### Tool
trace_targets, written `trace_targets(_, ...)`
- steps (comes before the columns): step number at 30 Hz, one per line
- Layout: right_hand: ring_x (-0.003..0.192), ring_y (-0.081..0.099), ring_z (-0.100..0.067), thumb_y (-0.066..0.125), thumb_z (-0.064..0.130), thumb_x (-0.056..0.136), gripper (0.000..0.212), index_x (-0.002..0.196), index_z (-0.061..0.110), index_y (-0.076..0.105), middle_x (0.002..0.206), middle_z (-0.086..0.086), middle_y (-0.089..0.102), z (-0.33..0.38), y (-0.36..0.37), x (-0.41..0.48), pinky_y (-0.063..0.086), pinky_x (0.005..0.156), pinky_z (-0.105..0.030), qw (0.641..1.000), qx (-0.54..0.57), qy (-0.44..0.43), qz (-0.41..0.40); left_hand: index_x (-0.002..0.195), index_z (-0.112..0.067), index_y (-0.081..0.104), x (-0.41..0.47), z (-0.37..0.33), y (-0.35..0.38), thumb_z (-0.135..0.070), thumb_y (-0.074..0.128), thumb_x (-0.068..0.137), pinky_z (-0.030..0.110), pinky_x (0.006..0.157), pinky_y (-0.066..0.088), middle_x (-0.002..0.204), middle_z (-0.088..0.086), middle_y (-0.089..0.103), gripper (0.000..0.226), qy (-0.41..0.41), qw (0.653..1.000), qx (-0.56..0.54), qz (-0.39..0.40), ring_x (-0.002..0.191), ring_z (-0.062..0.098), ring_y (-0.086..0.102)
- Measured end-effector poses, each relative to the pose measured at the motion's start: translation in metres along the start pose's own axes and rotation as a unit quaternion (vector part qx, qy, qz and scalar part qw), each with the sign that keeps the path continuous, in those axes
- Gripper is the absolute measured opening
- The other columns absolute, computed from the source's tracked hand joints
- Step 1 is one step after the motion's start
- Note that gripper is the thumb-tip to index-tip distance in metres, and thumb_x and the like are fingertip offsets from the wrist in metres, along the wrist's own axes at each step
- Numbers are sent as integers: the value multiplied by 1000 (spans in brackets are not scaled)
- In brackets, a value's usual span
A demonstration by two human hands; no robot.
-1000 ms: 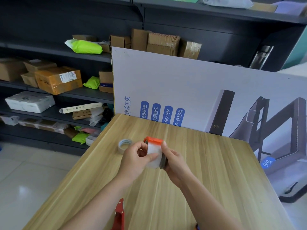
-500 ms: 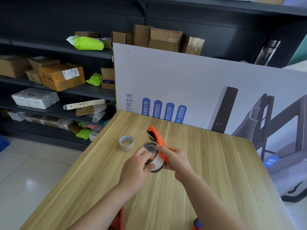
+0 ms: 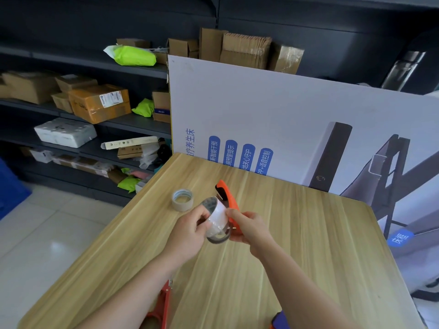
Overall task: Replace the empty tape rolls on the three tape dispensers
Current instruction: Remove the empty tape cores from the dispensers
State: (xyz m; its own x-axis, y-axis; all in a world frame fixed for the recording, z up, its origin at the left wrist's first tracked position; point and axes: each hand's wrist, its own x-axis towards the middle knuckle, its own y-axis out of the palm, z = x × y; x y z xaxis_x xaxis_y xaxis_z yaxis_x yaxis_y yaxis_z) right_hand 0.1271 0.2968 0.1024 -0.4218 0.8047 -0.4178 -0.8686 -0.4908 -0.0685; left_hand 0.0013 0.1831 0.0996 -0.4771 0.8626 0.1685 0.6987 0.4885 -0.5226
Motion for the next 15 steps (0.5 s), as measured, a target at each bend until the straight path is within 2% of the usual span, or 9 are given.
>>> trace_targets(2,73,71,-26,75,29,78,37,98,-1,65,86,-13,72,-3,1,3,62,77,-43,999,35,4,-9,80,-17,52,4,1,4,-10,55,89,23,57,37,70,0,58,12,-16,1000,-13,-16,60,8,47)
trace_targets(4,70,68,-23,75,26,78,34,97,-1,66,83,-12,70,-5,3,8,61,76,-41,998,53,0,-26,83,-14,53,7,5,10,-9,54,91,19,59,36,72,1,58,9,-59,995,-73,-35,62,6,46)
trace_targets(7,59,59,-16,75,25,76,29,92,2,66,71,-3,65,-6,11,17,50,58,-30,997,36,-13,-61,86,-9,55,12,14,22,-6,54,91,26,69,41,80,8,59,6,-119,979,-155,-64,73,14,51)
trace_targets(9,56,56,-13,75,22,76,24,90,6,65,68,-1,63,-8,13,26,43,53,-23,995,43,-9,-84,84,-10,55,19,22,29,-5,53,92,25,68,41,80,3,58,10,-146,965,-196,-99,73,13,52)
trace_targets(11,51,54,-12,73,18,78,18,89,8,62,67,-1,60,-10,8,39,40,46,-22,991,60,15,-120,83,-15,55,33,33,29,-6,52,93,24,66,42,80,0,60,14,-194,934,-256,-157,73,11,54)
trace_targets(13,43,51,-10,70,14,78,12,84,7,61,61,-2,55,-15,1,52,37,43,-20,987,78,47,-136,80,-19,54,52,50,27,-9,54,92,24,63,41,79,-1,60,16,-231,921,-246,-193,73,13,54)
trace_targets(15,46,54,-11,70,18,79,15,84,5,64,62,-2,57,-24,-1,63,41,51,-24,984,92,73,-130,79,-16,55,71,70,32,-10,58,89,26,61,40,78,-1,60,12,-245,944,-164,-151,74,17,55)
